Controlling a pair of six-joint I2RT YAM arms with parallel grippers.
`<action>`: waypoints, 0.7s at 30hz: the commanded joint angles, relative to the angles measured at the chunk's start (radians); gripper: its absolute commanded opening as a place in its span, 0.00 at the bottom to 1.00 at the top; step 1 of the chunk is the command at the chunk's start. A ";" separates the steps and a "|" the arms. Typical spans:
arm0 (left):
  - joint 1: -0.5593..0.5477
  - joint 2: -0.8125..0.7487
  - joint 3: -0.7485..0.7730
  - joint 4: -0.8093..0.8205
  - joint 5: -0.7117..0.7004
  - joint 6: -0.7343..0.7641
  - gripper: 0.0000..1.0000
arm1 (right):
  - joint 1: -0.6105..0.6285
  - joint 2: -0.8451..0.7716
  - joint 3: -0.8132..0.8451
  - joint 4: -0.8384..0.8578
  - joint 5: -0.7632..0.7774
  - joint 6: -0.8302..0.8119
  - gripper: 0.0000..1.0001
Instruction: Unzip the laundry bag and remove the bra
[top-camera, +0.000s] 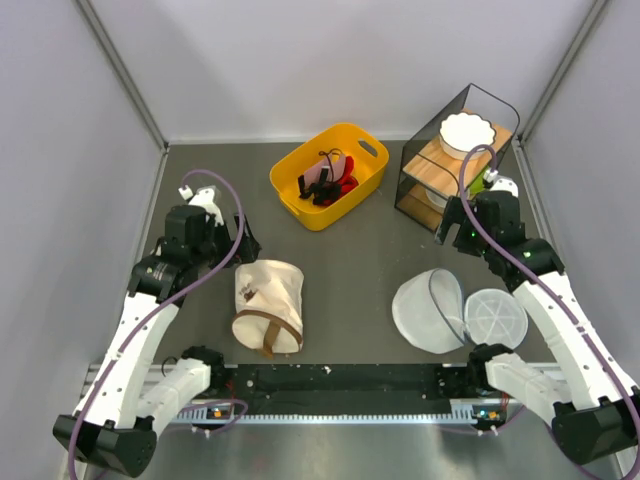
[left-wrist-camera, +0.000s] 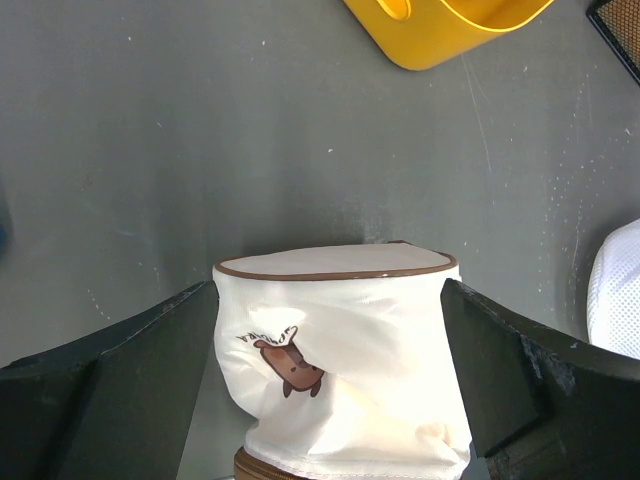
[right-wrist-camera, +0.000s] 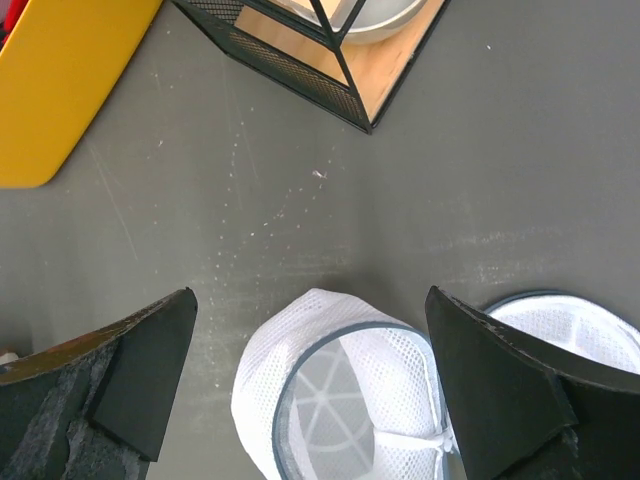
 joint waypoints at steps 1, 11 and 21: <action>-0.004 -0.010 0.035 0.002 0.014 0.014 0.99 | 0.006 -0.004 0.041 0.012 0.015 0.018 0.99; -0.010 0.010 0.036 -0.020 0.037 0.015 0.99 | 0.006 -0.016 0.023 0.017 0.011 0.024 0.99; -0.381 0.024 0.002 -0.115 -0.279 -0.103 0.99 | 0.006 0.017 0.006 0.035 -0.062 0.041 0.99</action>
